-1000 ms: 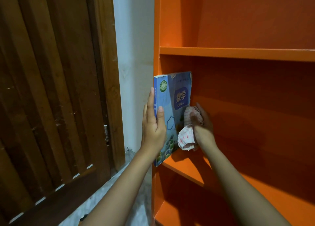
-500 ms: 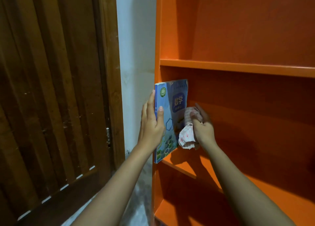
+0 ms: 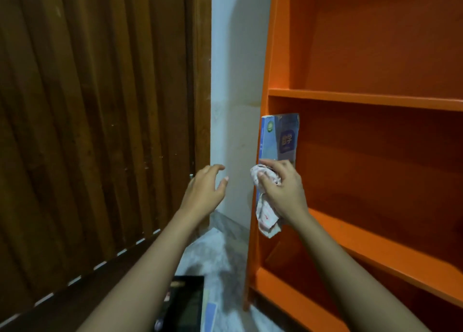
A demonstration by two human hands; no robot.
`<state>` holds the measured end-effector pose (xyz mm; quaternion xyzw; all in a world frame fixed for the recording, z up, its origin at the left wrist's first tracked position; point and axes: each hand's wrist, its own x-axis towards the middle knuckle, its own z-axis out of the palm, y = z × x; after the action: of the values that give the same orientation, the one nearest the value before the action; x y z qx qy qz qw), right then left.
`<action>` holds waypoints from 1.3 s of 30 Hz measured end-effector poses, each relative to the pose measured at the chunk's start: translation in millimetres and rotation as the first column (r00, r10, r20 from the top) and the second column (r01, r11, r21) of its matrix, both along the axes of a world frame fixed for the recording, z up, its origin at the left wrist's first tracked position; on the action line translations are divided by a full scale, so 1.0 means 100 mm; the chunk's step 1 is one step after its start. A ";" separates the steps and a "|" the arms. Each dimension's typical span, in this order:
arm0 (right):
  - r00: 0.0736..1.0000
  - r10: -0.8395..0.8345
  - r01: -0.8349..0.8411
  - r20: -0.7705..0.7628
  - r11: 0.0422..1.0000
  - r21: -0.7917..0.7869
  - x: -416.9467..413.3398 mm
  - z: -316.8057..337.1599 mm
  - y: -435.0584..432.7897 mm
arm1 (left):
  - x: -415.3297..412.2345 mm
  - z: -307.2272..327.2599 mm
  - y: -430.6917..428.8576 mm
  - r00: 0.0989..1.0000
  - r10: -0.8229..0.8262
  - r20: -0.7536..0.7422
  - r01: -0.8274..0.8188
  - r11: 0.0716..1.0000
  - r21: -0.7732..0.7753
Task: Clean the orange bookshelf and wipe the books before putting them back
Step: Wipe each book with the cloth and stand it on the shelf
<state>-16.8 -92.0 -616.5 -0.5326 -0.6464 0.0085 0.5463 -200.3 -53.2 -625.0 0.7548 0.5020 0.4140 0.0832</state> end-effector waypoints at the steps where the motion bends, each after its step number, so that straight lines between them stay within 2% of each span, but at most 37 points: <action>1: 1.000 0.019 -0.018 0.021 0.999 -0.035 -0.12 -0.12 -0.03 | -0.09 -0.13 -0.02 0.999 0.028 -0.019 -0.029 0.999 -0.040; 7: 0.987 0.143 -0.109 0.076 0.933 -0.342 -0.68 -1.01 0.07 | -0.63 -1.10 -0.04 0.985 0.120 -0.127 -0.156 0.931 -0.330; 11: 0.961 0.273 -0.205 0.033 0.793 -0.573 -0.95 -1.67 0.20 | -0.99 -1.77 0.00 0.976 0.158 -0.149 -0.212 0.838 -0.503; 15: 0.954 0.300 -0.206 0.001 0.658 -0.725 -1.11 -2.40 0.39 | -1.28 -2.42 0.08 0.968 0.208 -0.141 -0.249 0.732 -0.634; 20: 0.957 0.286 -0.194 -0.049 0.503 -0.842 -1.17 -3.15 0.60 | -1.49 -3.15 0.21 0.963 0.236 -0.129 -0.248 0.596 -0.764; 26: 0.968 0.231 -0.189 -0.101 0.396 -0.899 -1.23 -3.79 0.75 | -1.56 -3.79 0.35 0.951 0.309 -0.030 -0.181 0.474 -0.862; 30: 0.968 0.186 -0.232 -0.169 0.409 -0.882 -1.30 -4.02 0.80 | -1.54 -3.97 0.44 0.922 0.369 0.116 -0.062 0.437 -0.897; 34: 0.971 0.088 -0.237 -0.222 0.445 -0.863 -1.36 -4.13 0.85 | -1.53 -4.09 0.54 0.853 0.467 0.232 0.002 0.440 -0.898; 36: 0.972 0.032 -0.223 -0.233 0.439 -0.870 -1.37 -4.17 0.86 | -1.51 -4.12 0.56 0.821 0.512 0.252 -0.017 0.463 -0.886; 39: 0.961 -0.028 -0.236 -0.274 0.426 -0.873 -1.41 -4.22 0.84 | -1.50 -4.10 0.56 0.783 0.538 0.312 -0.059 0.563 -0.824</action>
<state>-158.2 -7.9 -1038.6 -0.6940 -0.5008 0.4513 0.2527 -350.6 2.9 -1035.4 0.3937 0.7114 0.3548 0.4616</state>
